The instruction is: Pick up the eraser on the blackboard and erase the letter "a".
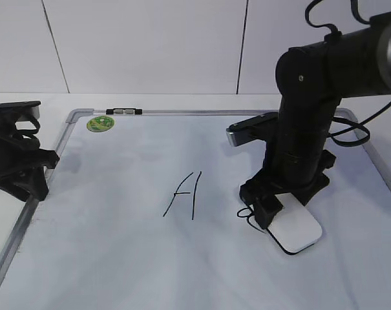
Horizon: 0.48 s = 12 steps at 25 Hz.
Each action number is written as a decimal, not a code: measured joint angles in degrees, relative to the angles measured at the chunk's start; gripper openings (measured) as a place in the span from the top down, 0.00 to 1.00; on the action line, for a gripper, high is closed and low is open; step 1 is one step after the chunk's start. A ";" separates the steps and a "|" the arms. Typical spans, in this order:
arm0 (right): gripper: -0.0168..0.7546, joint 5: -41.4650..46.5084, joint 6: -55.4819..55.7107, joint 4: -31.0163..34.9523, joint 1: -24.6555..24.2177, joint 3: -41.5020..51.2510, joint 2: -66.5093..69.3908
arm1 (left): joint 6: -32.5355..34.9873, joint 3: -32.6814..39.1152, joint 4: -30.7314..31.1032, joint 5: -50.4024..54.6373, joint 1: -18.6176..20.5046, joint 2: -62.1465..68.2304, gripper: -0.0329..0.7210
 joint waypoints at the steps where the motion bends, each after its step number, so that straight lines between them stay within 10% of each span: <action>1: 0.26 0.28 0.00 0.00 0.15 -0.14 0.10 | 0.00 0.00 0.00 0.10 0.00 0.00 0.64; 12: 0.26 0.55 -0.75 -2.39 8.86 -1.23 1.47 | 0.00 0.00 0.00 0.10 0.00 0.00 0.64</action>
